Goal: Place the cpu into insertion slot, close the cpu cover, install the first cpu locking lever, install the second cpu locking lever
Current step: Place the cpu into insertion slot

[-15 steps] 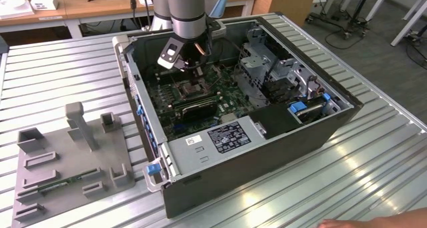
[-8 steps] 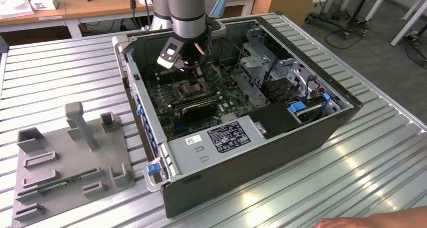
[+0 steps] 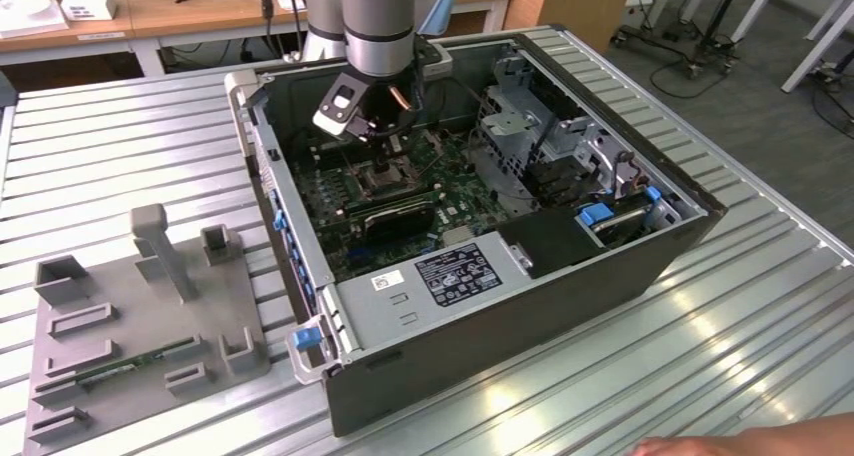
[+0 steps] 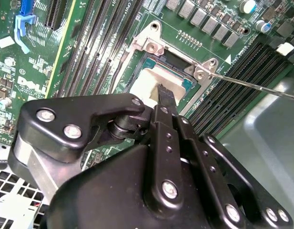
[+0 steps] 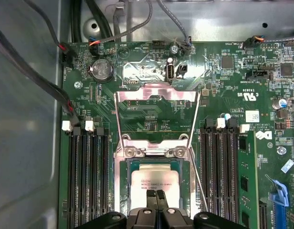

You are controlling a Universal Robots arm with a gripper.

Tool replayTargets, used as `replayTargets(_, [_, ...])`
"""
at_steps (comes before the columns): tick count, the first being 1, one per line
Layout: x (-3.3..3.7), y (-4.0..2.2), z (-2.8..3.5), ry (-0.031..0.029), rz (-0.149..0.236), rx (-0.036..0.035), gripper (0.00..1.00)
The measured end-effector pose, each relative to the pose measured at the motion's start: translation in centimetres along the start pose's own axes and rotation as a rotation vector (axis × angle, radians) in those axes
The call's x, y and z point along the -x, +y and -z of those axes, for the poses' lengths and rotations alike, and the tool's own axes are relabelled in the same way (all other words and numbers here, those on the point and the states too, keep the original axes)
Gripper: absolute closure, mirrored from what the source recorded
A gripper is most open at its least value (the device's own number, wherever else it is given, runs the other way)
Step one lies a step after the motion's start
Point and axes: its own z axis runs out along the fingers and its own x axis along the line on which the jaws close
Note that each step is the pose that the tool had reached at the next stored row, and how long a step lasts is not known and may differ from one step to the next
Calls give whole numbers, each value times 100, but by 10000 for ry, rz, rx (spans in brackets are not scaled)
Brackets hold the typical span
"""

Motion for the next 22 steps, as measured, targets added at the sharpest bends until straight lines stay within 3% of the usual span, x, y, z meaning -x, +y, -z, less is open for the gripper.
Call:
replayTargets(11, [0, 20, -74, 1, -6, 1, 89])
replayTargets(19, [1, 20, -79, 0, -6, 0, 89])
replayTargets(20, [0, 22, -80, 0, -5, -17, 89])
replayTargets(22, [0, 32, -82, -3, -8, -207, 89])
